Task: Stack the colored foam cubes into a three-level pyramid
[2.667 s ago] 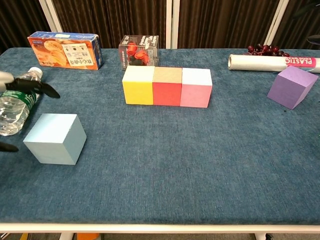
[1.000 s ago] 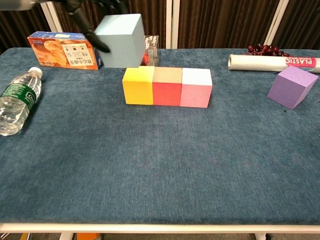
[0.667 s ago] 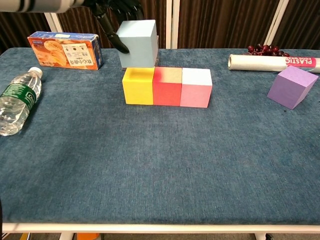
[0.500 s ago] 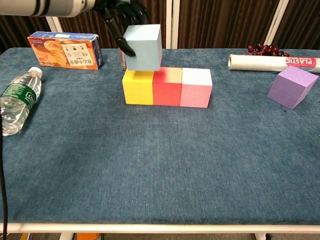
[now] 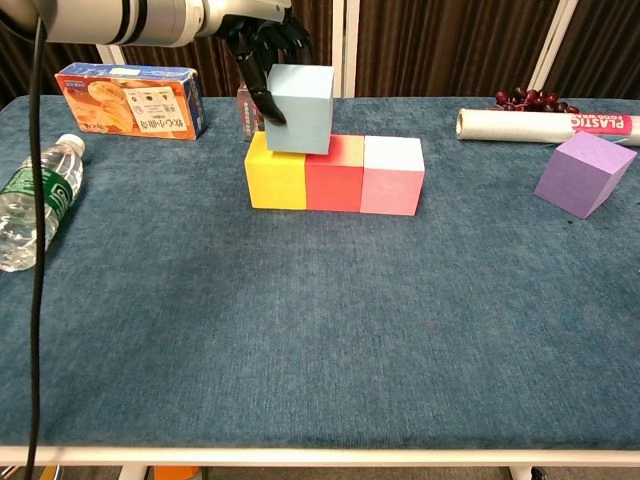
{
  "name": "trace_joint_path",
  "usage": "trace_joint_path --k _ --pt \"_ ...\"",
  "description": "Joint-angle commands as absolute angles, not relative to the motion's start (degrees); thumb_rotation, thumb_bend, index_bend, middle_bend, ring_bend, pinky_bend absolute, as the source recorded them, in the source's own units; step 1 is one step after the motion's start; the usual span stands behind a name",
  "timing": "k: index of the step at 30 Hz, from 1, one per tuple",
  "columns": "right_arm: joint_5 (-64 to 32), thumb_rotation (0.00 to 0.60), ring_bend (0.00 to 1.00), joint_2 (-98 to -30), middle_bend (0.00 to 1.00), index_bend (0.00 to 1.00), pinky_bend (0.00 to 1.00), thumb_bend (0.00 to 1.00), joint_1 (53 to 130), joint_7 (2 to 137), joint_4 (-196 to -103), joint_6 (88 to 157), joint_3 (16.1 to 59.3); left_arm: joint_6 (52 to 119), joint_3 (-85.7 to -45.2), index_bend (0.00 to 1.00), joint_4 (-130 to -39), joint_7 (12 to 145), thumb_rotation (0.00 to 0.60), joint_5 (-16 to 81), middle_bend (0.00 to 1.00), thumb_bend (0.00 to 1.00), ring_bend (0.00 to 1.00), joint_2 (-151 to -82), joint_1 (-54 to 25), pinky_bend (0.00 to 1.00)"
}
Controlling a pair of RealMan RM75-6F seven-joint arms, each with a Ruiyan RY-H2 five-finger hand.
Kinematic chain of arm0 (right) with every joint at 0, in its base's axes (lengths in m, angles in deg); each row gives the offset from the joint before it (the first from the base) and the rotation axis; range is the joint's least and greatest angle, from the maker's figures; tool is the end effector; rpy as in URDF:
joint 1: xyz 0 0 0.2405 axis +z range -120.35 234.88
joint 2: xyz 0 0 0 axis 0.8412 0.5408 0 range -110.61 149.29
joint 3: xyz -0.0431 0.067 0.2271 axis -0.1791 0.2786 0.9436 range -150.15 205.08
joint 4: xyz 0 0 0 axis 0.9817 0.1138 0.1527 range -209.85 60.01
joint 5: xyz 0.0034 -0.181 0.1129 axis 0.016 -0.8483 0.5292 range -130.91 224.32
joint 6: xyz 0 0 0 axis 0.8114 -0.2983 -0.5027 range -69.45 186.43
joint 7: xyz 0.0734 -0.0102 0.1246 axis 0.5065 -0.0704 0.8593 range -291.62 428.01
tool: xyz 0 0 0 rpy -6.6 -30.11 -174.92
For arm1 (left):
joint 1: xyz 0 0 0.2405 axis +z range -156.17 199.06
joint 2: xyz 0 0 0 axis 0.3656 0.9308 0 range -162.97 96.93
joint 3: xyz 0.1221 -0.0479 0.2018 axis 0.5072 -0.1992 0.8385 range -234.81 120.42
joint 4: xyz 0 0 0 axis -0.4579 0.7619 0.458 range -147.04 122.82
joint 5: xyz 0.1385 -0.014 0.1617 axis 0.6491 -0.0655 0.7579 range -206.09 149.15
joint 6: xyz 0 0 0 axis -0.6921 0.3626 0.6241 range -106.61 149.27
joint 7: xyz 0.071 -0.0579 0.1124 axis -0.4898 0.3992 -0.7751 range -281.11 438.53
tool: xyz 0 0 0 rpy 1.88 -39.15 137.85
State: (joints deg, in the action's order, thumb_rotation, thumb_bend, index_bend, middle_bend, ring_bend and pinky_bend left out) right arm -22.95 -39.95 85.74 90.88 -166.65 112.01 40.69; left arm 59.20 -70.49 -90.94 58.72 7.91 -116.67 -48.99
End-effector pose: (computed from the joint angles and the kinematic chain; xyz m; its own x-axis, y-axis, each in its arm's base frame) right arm -0.2422 -0.3307 0.1494 0.0190 -0.2221 0.9748 -0.9993 -0.0355 0.0114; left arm -0.0202 0.4215 -0.0037 0.4544 0.3591 0.8152 0.8558 -0.4300 -0.2876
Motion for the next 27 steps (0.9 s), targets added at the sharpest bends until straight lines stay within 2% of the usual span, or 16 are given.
trace_joint_path --k 1,27 --pt "-23.0 0.6 0.0 -40.0 0.17 0.0 0.0 0.28 85.7 91.1 -166.5 112.0 40.7 59.8 -70.1 0.39 -91.4 58.1 0.6 6.9 0.48 0.12 0.38 -116.9 -49.7 0.23" --pt "-23.6 0.6 0.0 -40.4 0.17 0.0 0.0 0.28 85.4 92.4 -165.4 111.8 40.6 61.3 -68.5 0.39 -90.2 55.5 0.6 0.0 0.48 0.12 0.38 -118.8 -52.8 0.22"
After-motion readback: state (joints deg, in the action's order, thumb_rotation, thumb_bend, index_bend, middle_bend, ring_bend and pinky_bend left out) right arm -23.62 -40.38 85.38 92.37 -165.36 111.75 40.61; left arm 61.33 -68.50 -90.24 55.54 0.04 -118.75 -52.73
